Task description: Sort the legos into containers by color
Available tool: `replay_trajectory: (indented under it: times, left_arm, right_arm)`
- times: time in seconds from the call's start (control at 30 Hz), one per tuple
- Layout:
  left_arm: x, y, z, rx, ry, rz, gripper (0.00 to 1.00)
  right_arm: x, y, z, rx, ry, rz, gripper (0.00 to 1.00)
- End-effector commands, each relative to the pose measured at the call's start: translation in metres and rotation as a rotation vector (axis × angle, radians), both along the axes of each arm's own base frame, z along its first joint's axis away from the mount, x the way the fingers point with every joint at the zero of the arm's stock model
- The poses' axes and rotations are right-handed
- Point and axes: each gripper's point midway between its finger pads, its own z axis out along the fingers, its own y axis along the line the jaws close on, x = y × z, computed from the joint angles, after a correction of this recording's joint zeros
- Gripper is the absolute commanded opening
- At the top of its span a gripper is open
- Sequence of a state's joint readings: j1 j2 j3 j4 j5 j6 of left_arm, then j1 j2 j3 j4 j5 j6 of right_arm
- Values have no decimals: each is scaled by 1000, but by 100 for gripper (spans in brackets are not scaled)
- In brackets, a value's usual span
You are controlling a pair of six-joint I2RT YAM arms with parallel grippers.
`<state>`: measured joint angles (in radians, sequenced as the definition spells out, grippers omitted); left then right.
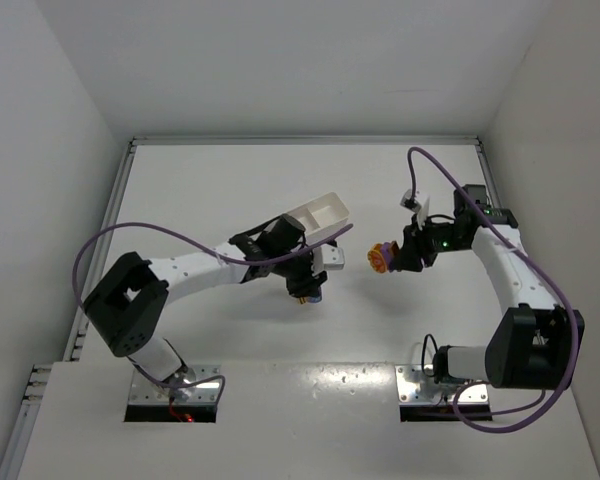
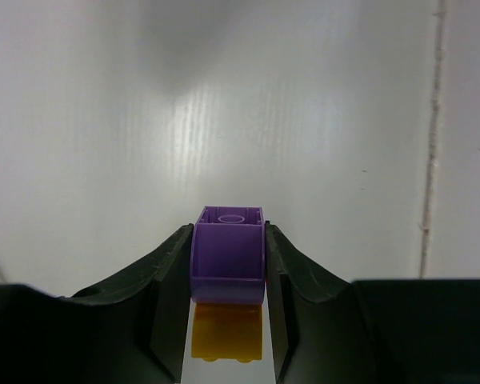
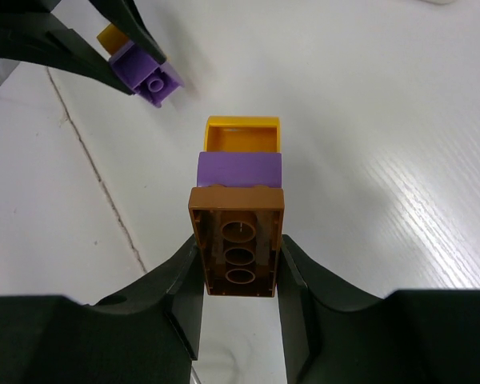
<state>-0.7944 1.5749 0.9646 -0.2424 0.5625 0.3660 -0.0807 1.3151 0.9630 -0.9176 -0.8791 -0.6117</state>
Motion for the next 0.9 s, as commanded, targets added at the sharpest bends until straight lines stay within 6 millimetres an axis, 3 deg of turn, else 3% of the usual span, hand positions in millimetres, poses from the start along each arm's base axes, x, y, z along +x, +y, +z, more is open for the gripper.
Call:
replay_trajectory:
  times: [0.0,0.13,0.4,0.43,0.5,0.57,0.6,0.77,0.87]
  left_arm:
    - [24,-7,7,-2,-113,97,6]
    - [15,-10,-6,25,-104,100,25]
    - [8,-8,-43,100,-22,106,34]
    - [10,-11,-39,90,-23,113,38]
    - [9,-13,-39,93,-9,104,54]
    - [2,-21,-33,56,19,63,71]
    - [-3,-24,-24,26,27,41,74]
    - [-26,-32,37,-195,114,-121,78]
    - [-33,-37,91,-333,149,-219,78]
  right_arm:
    - [5,-2,6,8,-39,-10,6]
    - [4,-3,7,18,-29,-17,6]
    - [-6,3,14,58,20,43,6]
    - [-6,4,15,65,19,56,6]
    - [-13,5,15,74,36,70,6]
    - [-16,6,15,84,52,91,6]
    - [-18,4,15,84,53,91,6]
    - [-32,11,19,150,92,176,6]
    - [-37,19,22,209,122,230,6]
